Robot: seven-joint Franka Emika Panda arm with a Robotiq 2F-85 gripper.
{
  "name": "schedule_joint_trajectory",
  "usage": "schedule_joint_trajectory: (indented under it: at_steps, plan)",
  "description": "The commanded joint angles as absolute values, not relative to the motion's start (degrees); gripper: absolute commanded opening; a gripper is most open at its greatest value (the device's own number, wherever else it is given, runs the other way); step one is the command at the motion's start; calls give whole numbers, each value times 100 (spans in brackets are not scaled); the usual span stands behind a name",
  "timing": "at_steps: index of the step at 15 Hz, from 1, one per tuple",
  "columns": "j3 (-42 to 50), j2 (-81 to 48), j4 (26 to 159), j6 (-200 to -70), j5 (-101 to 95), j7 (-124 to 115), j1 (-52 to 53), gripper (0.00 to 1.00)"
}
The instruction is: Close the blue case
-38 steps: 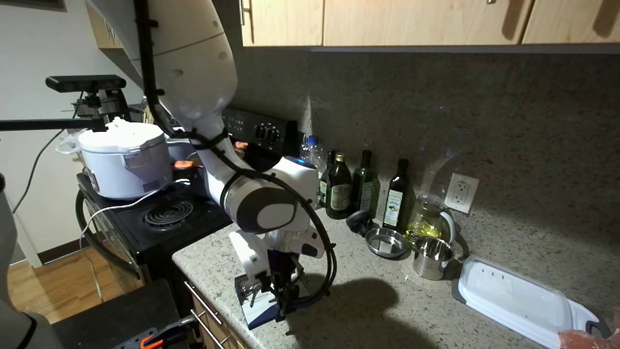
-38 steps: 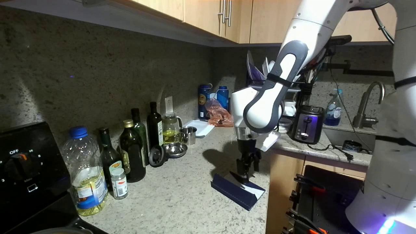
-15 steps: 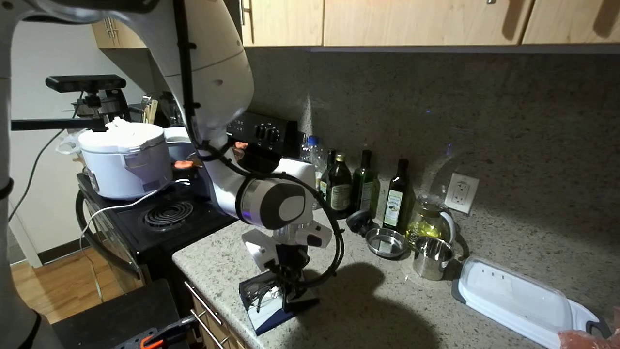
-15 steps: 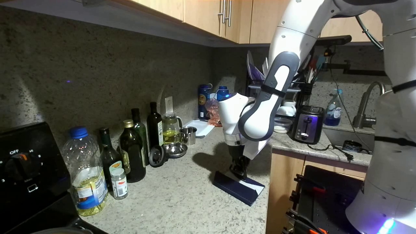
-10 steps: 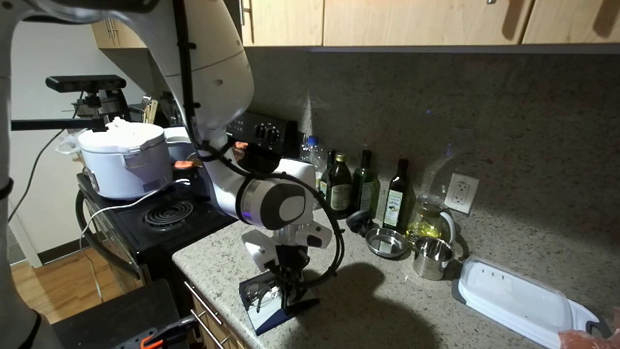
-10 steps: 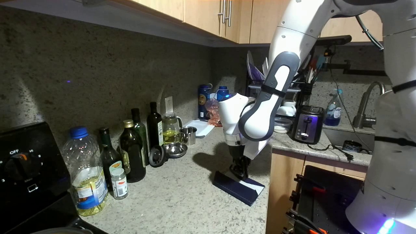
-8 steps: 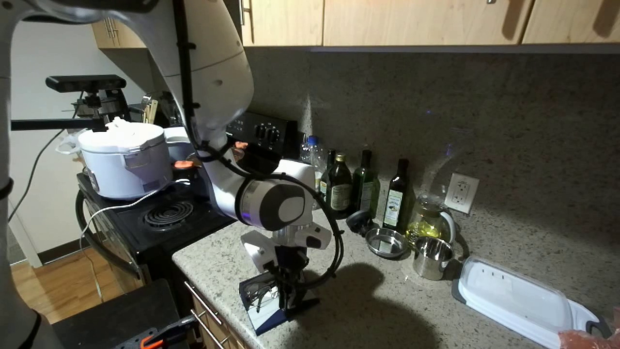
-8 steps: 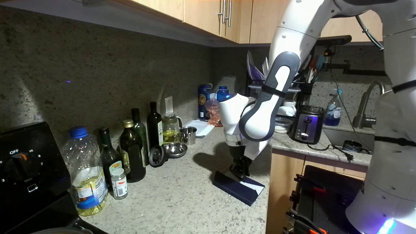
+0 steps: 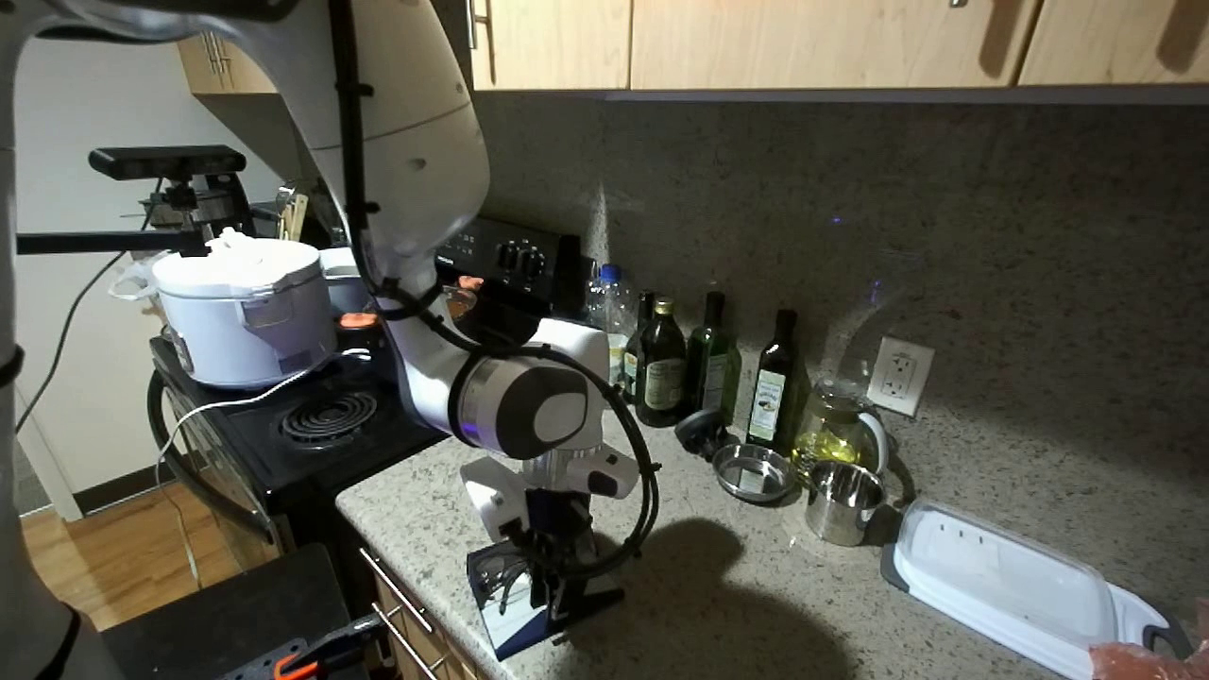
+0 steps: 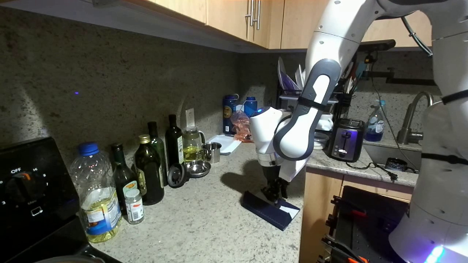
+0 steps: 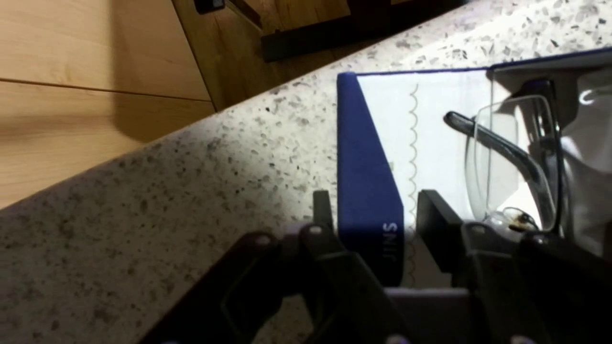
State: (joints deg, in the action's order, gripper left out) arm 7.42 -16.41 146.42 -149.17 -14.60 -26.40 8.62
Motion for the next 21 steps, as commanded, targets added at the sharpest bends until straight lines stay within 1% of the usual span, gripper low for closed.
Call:
schedule_joint_trajectory:
  at_steps: [1,3,4,7,8,9,10,11,14,15,19,20,21]
  plan:
    - [795,-1575,14756,-14875,-1523,-2775,864,19]
    - [773,-1586,14758,-14882,-1479,-2734,844,3]
    - [764,-1588,14764,-14888,-1460,-2715,834,0]
    - [752,-1550,14802,-14891,-1414,-2676,798,0]
    - [728,-1507,14824,-14909,-1348,-2615,759,9]
    - [708,-1440,14865,-14935,-1280,-2557,720,20]
    - [691,-1348,14908,-14949,-1200,-2492,672,34]
    - [695,-1270,14949,-14961,-1150,-2463,636,40]
    - [631,-952,15161,-15097,-691,-2108,352,64]
    - [613,-834,15243,-15130,-504,-1974,265,70]
    - [481,-660,15407,-15227,609,-1009,-211,78]
    - [437,-658,15441,-15251,963,-679,-322,73]
    - [398,-682,15444,-15262,1314,-338,-427,70]
